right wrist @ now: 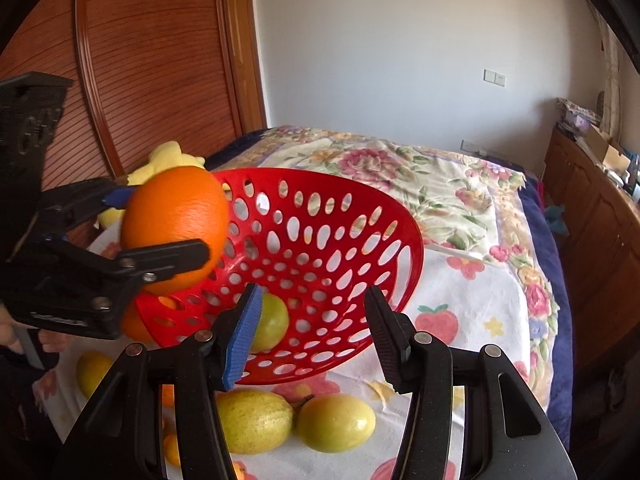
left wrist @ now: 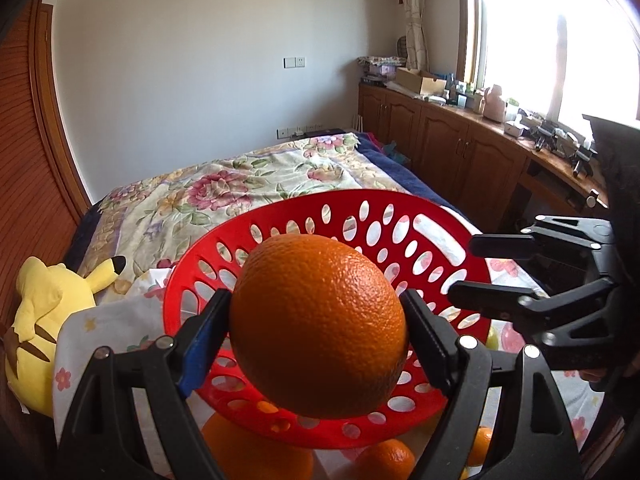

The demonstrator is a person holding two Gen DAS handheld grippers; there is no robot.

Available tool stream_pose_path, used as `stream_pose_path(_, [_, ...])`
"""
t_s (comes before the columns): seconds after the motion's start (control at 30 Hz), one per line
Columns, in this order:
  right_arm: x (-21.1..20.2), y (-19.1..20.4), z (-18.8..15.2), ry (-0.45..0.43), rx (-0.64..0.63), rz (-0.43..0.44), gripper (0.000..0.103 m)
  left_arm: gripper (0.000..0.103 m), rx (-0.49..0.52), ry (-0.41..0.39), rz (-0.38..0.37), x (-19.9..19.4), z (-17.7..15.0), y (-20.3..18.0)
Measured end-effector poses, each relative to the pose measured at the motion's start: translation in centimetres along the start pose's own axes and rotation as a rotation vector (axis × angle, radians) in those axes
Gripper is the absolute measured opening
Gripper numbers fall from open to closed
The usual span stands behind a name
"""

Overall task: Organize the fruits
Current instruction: 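Carry the green fruit into the red basket and open the right gripper while the left carries the orange, then lower the large orange into the red basket and open the left gripper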

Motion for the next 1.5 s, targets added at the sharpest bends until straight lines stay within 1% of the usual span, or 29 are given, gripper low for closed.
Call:
stream_pose_path(0.17, [-0.4,0.2,-0.3,-0.012,-0.010,0.009,0.055,0.084,0.002,0.045,0.021,1.5,-0.5,0.1])
stream_pose_path(0.43, [-0.8,0.4,-0.8,-0.018,-0.013,0.016,0.056,0.084,-0.001,0.123,0.027,3.4,-1.8,0.1])
stream_pose_path(0.53, [-0.9,0.7,-0.9,-0.018,-0.013,0.026,0.056,0.084,-0.011,0.134,0.013,3.7,-1.7,0.0])
stream_pose_path(0.6, [-0.8,1.0,-0.9,-0.016,-0.005,0.045,0.057,0.084,-0.004,0.141,0.018,3.9,-1.7,-0.3])
stream_pose_path(0.7, [-0.8,1.4,-0.9,-0.017,-0.016,0.036,0.058,0.084,0.008,0.161,0.025,4.2,-1.7,-0.5])
stream_pose_path(0.8, [-0.8,1.7,-0.9,-0.015,-0.020,0.039,0.059,0.085,0.017,0.100,0.064,2.9,-0.5,-0.3])
stream_pose_path(0.93, [-1.0,1.7,-1.0,-0.020,-0.018,0.036,0.059,0.085,0.009,0.065,0.043,1.5,0.9,0.0])
stream_pose_path(1.0, [-1.5,1.7,-1.1,-0.029,-0.010,0.037,0.060,0.085,0.003,0.045,0.043,0.6,1.0,0.3])
stream_pose_path(1.07, [-2.0,1.6,-1.2,-0.038,-0.004,0.034,0.060,0.085,-0.011,0.020,0.020,-0.5,0.7,0.5])
stream_pose_path(1.13, [-2.5,1.5,-1.4,-0.046,0.001,0.024,0.060,0.085,-0.016,0.000,0.000,-1.5,0.2,0.5])
stream_pose_path(1.27, [-3.2,1.8,-2.3,-0.056,0.016,0.011,0.060,0.085,-0.007,-0.036,0.000,-3.9,-1.8,0.1])
stream_pose_path(1.33, [-3.3,2.0,-3.0,-0.056,0.026,-0.008,0.060,0.085,-0.009,-0.051,-0.001,-5.0,-2.7,0.0])
stream_pose_path(1.5, [-3.4,2.4,-5.2,-0.044,0.082,-0.013,0.060,0.085,-0.016,-0.076,-0.006,-7.7,-5.7,0.0])
Point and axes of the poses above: each gripper's, at about its wrist camera, not at the fingertips, and x roughly the way its jaws point, y to its left, z to its top, the point moved 6 cm from there along x, roughly the way its jaws point, and after that the axes turned 3 degrees about y, right-handed, at the moved point
